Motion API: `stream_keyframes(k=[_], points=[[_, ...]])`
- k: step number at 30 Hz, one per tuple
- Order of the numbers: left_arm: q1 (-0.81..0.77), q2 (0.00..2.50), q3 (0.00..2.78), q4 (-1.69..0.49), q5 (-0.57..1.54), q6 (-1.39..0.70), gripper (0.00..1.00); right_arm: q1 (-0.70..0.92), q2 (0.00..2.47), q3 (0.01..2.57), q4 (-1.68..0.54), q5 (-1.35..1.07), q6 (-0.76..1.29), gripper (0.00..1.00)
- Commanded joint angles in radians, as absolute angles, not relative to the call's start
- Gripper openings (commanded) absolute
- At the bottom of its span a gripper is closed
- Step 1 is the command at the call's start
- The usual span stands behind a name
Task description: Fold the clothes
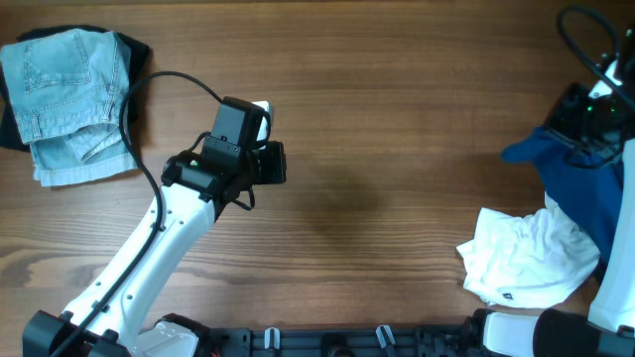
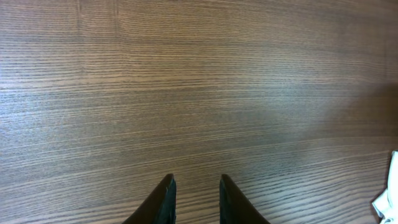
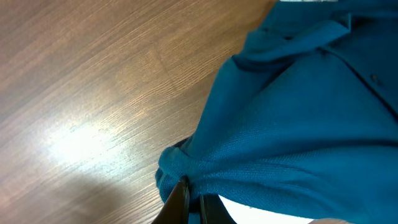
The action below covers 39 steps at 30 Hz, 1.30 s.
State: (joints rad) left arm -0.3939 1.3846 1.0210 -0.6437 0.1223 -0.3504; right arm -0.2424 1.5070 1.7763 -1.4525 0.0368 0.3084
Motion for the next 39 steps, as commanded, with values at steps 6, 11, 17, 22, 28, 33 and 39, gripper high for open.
stream_keyframes(k=[6,11,17,22,28,33,39], points=[[-0.397,1.391,1.032,-0.643,0.143,-0.373,0.23,-0.147,1.497,1.801,-1.426,0.079,0.280,0.04],[-0.397,1.391,1.032,-0.643,0.142,-0.375,0.23,-0.108,1.497,1.812,-1.395,0.079,0.262,0.04],[-0.397,1.391,1.032,-0.645,0.142,-0.375,0.23,-0.035,1.497,1.975,-1.309,0.135,0.203,0.04],[-0.397,1.391,1.032,-0.644,0.142,-0.375,0.23,-0.030,1.496,2.146,-1.261,0.127,0.147,0.04],[-0.397,1.391,1.032,-0.645,0.142,-0.375,0.23,-0.030,1.495,2.233,-1.162,0.131,0.054,0.04],[-0.397,1.391,1.032,-0.649,0.142,-0.376,0.23,-0.030,1.494,2.307,-1.058,0.157,0.025,0.05],[-0.397,1.391,1.032,-0.650,0.142,-0.375,0.23,-0.030,1.491,2.343,-0.884,0.208,-0.026,0.04]])
